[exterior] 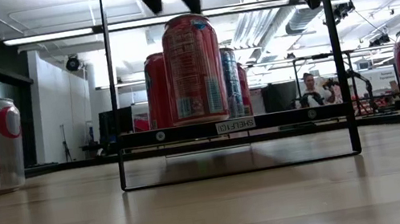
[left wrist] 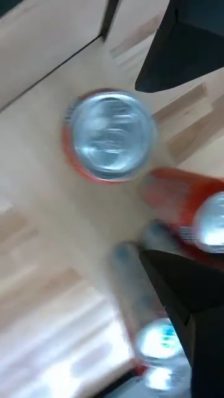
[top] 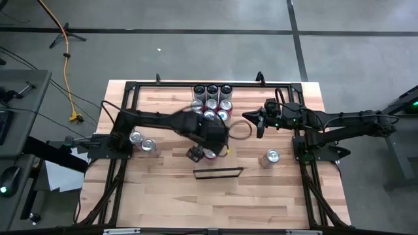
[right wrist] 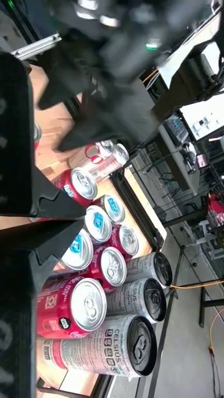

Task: Place canned beverage on shelf
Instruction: Put the red soda can on the shelf aligned with the other red soda cans

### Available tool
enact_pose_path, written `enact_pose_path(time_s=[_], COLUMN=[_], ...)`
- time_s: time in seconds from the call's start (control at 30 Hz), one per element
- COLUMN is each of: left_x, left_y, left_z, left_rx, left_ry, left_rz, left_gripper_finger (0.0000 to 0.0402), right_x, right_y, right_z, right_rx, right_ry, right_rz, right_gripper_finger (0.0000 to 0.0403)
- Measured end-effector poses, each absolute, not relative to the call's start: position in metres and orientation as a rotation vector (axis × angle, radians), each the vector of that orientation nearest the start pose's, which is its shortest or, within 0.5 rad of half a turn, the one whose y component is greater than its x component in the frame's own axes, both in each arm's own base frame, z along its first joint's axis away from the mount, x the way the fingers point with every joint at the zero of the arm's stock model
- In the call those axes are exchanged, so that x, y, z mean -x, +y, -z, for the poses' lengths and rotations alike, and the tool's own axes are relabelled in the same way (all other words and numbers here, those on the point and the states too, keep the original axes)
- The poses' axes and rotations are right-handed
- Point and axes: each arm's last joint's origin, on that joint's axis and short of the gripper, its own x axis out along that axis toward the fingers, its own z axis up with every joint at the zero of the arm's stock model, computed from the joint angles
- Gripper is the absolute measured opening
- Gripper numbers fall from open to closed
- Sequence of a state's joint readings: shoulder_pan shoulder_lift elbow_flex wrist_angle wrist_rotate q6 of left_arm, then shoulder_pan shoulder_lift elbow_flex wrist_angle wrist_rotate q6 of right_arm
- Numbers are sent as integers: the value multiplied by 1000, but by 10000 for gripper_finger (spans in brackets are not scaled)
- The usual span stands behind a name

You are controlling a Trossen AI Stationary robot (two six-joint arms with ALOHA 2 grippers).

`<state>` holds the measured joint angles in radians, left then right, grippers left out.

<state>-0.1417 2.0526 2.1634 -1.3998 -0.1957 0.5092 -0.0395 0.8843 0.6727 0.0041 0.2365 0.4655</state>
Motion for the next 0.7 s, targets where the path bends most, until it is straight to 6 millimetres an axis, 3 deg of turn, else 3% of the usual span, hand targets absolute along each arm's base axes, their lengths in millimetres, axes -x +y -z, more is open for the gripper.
enact_pose_path(time_s=[0.23,0.47,0.7], left_x=[-376,-333,-285], left_y=[-30,-12,-10], left_z=[-376,-424,-462], left_rx=[-487,-228,-29], left_ry=[1195,1067,852], left_rz=[123,-63,-150], left_gripper_finger=[374,374,374], right_x=[-198,-198,-199], right_y=[-15,-15,-15], right_z=[-294,-295,-298], right_rx=[-444,-446,-540], right_ry=[147,143,94], right_rz=[321,320,317], right_gripper_finger=[0,0,0])
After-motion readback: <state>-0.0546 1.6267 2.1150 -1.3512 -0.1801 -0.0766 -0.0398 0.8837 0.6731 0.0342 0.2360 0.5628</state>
